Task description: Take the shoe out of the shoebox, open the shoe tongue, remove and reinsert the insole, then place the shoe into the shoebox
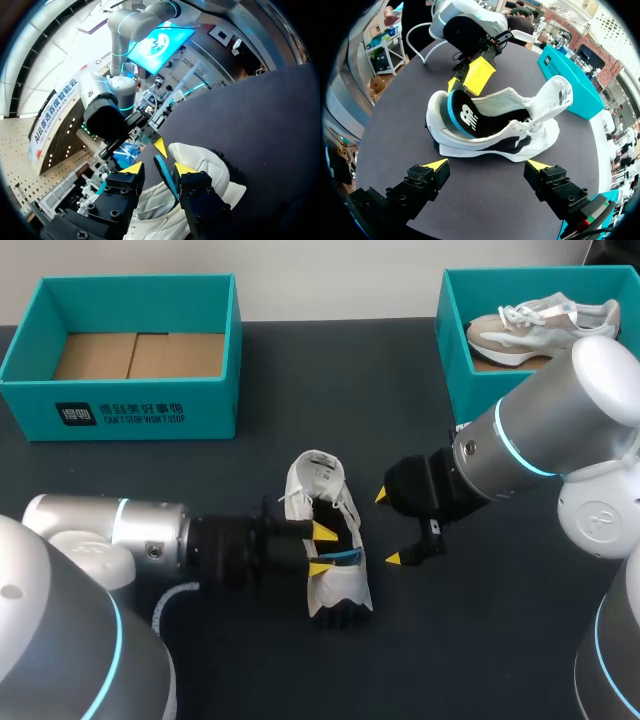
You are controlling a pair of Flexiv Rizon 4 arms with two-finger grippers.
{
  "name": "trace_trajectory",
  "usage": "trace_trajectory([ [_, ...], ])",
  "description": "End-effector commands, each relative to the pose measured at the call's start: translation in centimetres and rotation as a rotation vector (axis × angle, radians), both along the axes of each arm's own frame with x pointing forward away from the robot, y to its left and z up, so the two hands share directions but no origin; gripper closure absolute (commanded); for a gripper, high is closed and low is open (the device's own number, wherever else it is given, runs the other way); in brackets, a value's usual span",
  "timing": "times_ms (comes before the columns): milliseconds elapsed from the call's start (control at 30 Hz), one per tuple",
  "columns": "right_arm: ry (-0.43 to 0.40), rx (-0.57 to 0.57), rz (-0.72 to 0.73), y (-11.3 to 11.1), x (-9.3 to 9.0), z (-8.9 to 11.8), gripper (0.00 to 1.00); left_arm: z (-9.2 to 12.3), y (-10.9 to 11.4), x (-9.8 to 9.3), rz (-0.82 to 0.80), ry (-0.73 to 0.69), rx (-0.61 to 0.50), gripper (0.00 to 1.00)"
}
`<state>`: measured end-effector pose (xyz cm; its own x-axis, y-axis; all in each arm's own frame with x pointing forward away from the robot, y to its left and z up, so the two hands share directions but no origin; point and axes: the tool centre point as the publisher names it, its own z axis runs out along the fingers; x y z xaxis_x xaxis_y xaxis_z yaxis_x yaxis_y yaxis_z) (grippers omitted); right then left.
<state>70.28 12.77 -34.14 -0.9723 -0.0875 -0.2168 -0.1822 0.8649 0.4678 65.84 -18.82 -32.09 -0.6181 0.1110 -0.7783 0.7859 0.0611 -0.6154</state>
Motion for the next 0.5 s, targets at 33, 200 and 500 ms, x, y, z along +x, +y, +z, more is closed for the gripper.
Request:
trace_trajectory([
  [33, -0.002, 0.0, -0.001, 0.0, -0.1, -0.1, 0.0, 0.8, 0.6, -0.6, 0.0, -0.006, -0.007, 0.58],
  [200, -0.002, 0.0, -0.001, 0.0, -0.1, -0.1, 0.0, 1.0, 0.7, -0.7, -0.005, -0.001, -0.011, 0.58],
  [500, -0.002, 0.0, -0.001, 0.0, -0.1, -0.1, 0.0, 0.0, 0.6, -0.9, -0.003, 0.035, 0.013, 0.75],
])
